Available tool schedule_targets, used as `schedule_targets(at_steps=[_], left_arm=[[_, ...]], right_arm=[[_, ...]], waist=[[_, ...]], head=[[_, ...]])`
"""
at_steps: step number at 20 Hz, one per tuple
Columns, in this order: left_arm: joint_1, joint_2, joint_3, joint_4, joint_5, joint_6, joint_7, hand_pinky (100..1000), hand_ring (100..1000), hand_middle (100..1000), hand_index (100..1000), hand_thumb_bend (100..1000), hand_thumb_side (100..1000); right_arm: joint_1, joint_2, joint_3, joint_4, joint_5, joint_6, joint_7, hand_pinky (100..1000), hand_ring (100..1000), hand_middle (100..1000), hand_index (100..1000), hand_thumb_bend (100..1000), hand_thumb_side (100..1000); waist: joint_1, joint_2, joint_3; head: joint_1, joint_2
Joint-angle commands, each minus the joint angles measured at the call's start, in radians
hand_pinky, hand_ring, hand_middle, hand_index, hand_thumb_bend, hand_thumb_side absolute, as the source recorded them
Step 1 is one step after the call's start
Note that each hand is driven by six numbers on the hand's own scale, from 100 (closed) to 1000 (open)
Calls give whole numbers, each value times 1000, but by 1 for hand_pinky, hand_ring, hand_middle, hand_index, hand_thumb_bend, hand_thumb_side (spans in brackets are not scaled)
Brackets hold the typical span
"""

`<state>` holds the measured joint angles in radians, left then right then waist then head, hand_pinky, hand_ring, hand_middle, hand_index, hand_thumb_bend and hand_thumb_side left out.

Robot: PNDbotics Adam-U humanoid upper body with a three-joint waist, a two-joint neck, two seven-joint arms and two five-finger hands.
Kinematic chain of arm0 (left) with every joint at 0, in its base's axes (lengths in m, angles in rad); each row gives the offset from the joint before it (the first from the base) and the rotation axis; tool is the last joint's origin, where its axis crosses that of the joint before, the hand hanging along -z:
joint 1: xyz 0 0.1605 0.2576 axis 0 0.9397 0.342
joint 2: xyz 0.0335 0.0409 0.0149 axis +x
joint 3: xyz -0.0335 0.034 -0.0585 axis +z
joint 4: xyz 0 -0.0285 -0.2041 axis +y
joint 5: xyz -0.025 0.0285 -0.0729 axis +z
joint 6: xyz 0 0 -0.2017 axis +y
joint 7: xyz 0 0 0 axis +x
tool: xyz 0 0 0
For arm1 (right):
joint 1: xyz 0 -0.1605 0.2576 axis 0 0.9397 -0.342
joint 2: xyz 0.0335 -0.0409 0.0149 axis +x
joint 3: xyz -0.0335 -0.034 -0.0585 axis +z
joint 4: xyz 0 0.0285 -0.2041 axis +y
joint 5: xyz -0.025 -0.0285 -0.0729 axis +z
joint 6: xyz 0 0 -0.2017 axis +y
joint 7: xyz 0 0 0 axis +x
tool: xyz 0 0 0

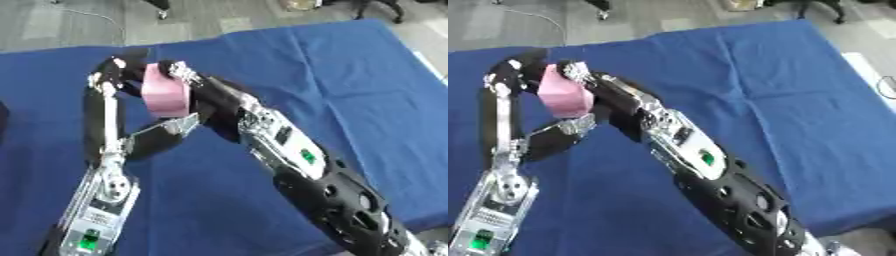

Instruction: Pick up the objects with one hand, pass them to the other hand, and then place them into the box on the other side of the table.

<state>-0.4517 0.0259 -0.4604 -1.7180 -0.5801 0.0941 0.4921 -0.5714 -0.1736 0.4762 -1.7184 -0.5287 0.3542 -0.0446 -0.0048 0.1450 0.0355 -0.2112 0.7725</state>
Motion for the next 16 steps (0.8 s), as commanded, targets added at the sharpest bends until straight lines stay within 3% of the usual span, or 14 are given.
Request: schedule_targets(at_steps=[1, 10, 16], left_arm=[[-22, 2, -9, -34, 20, -17, -17, 439, 517, 540, 735, 884, 418], [-21, 8, -11, -52, 54, -46, -56, 444, 529, 557, 745, 999, 418], [-17, 12, -14, -51, 49, -56, -96, 448, 542, 574, 757, 1000, 392]], right_arm=[[-12, -7, -2, -4, 2, 1, 6, 640, 501, 418, 588, 100, 669], [-11, -4, -1, -2, -1, 4, 8, 636, 501, 420, 589, 100, 670], [-11, -4, -1, 1, -7, 6, 7, 634, 502, 420, 589, 100, 671]], waist=[[-10, -9, -1], [-11, -8, 0], [-10, -9, -1]], head=[[-3, -3], [-5, -3], [-5, -3]])
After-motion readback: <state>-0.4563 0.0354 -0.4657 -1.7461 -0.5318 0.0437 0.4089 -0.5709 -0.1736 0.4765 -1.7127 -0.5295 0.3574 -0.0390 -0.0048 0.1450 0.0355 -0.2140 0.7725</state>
